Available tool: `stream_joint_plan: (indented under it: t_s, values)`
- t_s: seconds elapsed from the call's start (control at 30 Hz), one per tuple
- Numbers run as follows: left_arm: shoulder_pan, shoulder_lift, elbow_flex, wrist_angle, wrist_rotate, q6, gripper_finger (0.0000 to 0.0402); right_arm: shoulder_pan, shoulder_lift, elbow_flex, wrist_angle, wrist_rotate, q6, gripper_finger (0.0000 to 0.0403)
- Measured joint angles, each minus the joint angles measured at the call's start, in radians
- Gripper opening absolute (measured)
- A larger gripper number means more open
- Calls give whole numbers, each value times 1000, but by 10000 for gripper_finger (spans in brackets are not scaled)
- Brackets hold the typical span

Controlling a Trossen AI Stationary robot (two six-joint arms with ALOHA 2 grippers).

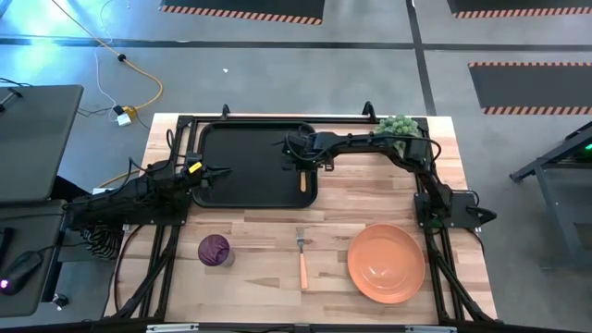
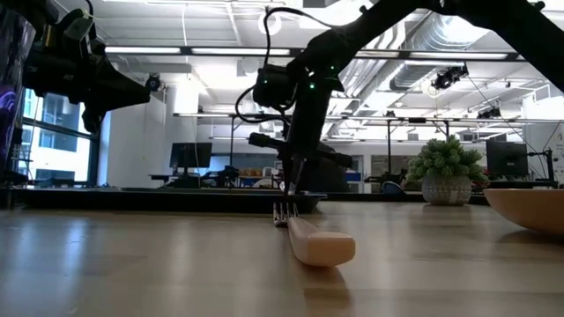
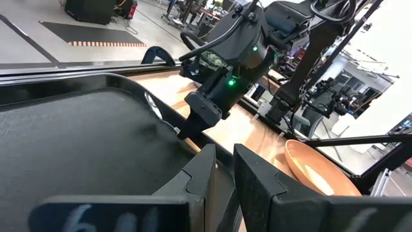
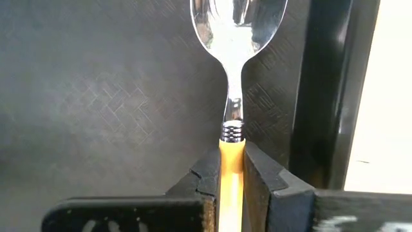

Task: Pick and place plate/cup/fork/spoon on tray
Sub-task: Put the orange spoon on the black tray

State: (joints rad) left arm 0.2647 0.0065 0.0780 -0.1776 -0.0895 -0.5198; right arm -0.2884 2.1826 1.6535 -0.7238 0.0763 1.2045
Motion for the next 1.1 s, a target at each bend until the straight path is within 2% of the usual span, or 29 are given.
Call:
stream_joint_plan:
  t_s: [0.37, 1.1]
  values:
    - [0, 0, 0, 0, 0, 0, 46, -5, 6, 0, 2, -8, -6, 47]
    - [0, 0, 0, 0, 0, -3, 46, -5, 6, 0, 3, 1, -35, 51]
